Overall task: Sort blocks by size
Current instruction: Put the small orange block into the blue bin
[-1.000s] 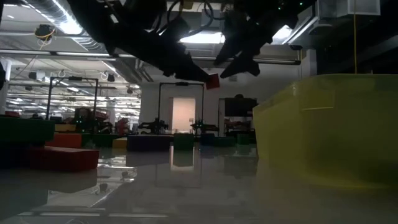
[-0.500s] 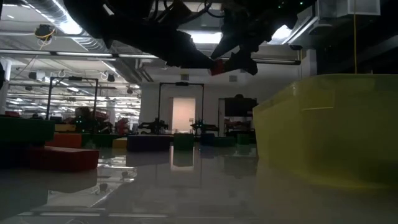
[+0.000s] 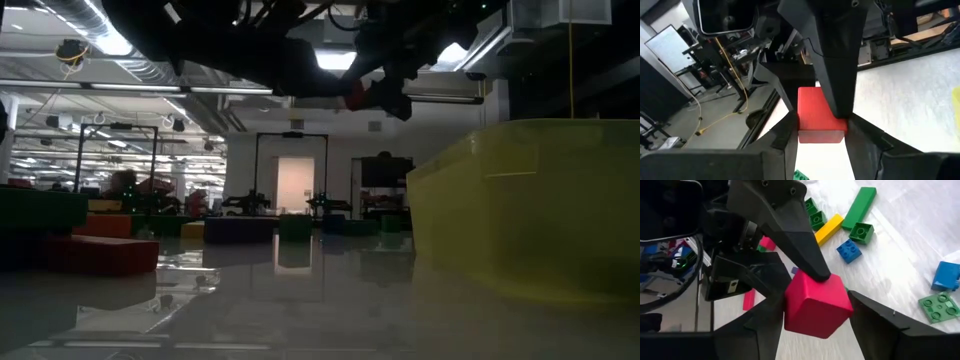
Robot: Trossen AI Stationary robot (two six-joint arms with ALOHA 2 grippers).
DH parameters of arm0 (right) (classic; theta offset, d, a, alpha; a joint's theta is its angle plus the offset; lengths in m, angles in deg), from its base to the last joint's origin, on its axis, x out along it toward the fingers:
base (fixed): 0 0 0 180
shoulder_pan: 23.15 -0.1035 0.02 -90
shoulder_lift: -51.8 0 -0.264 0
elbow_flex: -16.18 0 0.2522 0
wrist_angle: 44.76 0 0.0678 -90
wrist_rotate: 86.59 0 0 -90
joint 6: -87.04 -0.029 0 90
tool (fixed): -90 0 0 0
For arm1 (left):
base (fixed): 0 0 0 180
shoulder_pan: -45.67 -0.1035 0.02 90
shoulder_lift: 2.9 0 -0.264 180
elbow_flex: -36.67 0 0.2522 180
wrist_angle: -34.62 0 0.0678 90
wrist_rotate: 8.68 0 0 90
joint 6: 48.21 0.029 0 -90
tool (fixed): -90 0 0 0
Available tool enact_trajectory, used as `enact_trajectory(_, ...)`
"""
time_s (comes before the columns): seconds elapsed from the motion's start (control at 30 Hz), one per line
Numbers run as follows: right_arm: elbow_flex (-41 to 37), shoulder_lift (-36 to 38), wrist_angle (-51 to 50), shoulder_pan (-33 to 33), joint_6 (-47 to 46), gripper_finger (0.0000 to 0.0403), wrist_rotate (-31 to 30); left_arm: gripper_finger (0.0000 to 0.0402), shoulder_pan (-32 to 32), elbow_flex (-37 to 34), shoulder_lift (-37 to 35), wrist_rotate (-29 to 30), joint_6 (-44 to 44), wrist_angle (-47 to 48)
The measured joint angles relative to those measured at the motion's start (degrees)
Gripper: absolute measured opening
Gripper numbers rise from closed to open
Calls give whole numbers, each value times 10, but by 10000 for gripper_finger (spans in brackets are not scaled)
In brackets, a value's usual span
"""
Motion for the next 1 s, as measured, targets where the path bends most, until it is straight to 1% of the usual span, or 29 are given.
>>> enact_trajectory(0.07,0,0,2,0,0,204,6,122,0,0,0,0,1,1)
enact_trajectory(0.27,0,0,4,0,-10,149,8,124,0,0,0,1,29,4)
enact_trajectory(0.4,0,0,2,0,-8,145,19,129,0,0,0,-1,27,3)
enact_trajectory(0.47,0,0,1,0,-6,141,30,141,0,0,0,-5,14,2)
enact_trajectory(0.7,0,0,-26,1,-1,139,78,204,1,0,0,-10,-37,4)
enact_trajectory(0.8,1,0,-59,1,-2,136,112,218,6,0,0,-11,-38,16)
enact_trajectory(0.93,-1,-1,-143,-4,1,136,219,223,9,0,0,11,-33,49)
enact_trajectory(0.97,-1,-1,-170,-9,5,137,236,223,9,0,0,12,-35,58)
enact_trajectory(1.0,-1,0,-198,-15,11,137,241,223,9,0,0,11,-38,69)
